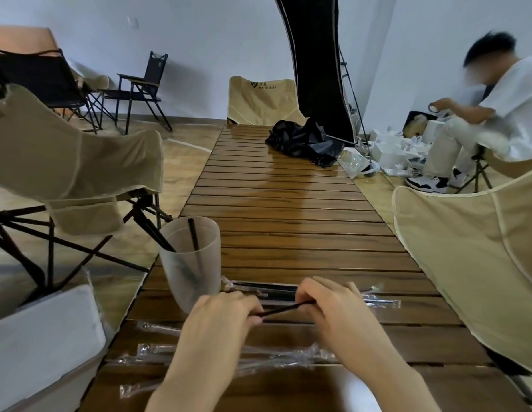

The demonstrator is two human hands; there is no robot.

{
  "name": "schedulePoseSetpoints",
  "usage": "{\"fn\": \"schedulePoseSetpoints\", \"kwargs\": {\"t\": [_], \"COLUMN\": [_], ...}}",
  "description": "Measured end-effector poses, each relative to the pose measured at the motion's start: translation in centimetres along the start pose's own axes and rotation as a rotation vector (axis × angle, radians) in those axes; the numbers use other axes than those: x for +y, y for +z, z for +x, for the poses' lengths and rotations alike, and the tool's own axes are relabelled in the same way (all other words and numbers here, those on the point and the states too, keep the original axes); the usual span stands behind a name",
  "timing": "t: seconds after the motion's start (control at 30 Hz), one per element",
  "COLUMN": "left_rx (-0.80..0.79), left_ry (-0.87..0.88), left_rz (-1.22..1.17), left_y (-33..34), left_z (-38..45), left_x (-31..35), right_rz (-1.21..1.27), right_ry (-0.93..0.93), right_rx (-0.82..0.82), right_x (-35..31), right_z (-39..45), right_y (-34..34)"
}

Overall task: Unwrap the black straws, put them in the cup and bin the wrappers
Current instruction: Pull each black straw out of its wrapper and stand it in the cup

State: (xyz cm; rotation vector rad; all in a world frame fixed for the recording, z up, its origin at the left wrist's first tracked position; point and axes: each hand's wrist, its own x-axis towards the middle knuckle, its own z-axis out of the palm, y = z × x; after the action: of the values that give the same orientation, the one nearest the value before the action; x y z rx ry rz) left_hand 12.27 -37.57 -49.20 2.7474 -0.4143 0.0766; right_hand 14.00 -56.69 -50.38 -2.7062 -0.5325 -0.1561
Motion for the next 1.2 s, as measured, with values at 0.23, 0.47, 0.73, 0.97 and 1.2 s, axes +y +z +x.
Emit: {"fn": "schedulePoseSetpoints", "kwargs": {"t": [0.23, 0.47, 0.73, 0.97, 1.2], "left_rx": [0.051, -0.180, -0.204, -0.133, -0.074], "left_ry": [-0.055, 0.000, 0.012, -0.039, -0.009], "left_rz": [-0.064, -0.141, -0.102, -0.142, -0.161], "left_y": [-1.2, -2.2, -2.2, -2.0, -2.7], "left_z": [-0.5, 0.7, 0.7, -0.1, -0.3], "left_x": [-3.6, -4.3, -4.6, -5.3, -5.4], "right_rz": [0.025, 0.062, 0.146, 0.191, 0.134], "right_ry": [0.034, 0.003, -0.045, 0.008, 0.008], "right_rx": [0.051, 0.015, -0.006, -0.071, -0.006], "right_x": [3.7, 4.7, 2.7, 2.3, 3.0], "right_z": [-0.4, -0.7, -0.3, -0.2, -0.6], "right_y": [-0.6, -1.2, -0.7, -1.3, -1.6]}}
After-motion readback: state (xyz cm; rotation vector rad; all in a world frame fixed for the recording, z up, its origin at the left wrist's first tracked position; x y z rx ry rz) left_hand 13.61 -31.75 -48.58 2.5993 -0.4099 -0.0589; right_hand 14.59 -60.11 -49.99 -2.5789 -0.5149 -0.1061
